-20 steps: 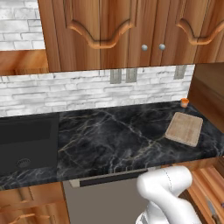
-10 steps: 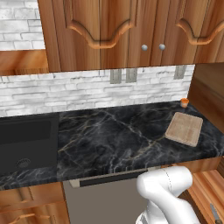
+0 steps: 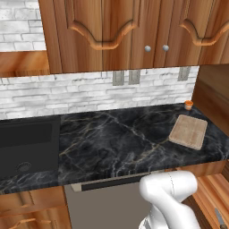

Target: Open the drawer on the right and place the cutting tools on the cutting board.

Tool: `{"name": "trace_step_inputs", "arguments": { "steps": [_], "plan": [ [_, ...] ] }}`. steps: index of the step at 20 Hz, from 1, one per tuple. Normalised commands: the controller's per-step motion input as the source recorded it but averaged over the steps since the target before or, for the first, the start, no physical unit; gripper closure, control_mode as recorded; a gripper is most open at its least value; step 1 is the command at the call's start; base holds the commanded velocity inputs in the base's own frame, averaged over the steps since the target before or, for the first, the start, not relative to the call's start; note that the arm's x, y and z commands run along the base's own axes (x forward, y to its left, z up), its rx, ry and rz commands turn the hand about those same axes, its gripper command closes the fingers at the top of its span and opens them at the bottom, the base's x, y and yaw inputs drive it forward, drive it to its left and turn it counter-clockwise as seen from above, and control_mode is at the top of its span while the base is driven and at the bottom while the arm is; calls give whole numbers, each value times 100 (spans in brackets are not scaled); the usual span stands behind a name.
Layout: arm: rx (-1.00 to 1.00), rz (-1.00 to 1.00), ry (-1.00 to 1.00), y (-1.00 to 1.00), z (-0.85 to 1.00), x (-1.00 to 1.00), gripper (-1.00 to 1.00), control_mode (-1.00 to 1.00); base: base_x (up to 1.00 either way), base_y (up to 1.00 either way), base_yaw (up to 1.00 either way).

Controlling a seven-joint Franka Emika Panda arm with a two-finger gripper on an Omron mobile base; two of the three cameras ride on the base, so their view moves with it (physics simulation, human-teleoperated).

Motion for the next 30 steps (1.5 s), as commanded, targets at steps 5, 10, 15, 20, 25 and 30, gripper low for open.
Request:
{"name": "trace_step_inputs", "arguments": {
  "steps": [5, 10, 15, 20, 25, 30],
  "plan": [
    [0, 0, 9, 0, 42, 8, -100, -100, 0, 0, 0],
    [-5, 0, 27, 20, 17, 36, -100, -100, 0, 0, 0],
    [-25, 0, 38, 63, 10, 60, -100, -100, 0, 0, 0],
    [-25, -1, 39, 66, 21, 63, -100, -100, 0, 0, 0],
    [-21, -4, 38, 60, 31, 67, -100, -100, 0, 0, 0],
    [-27, -6, 45, 59, 4, 67, -100, -100, 0, 0, 0]
  ]
}}
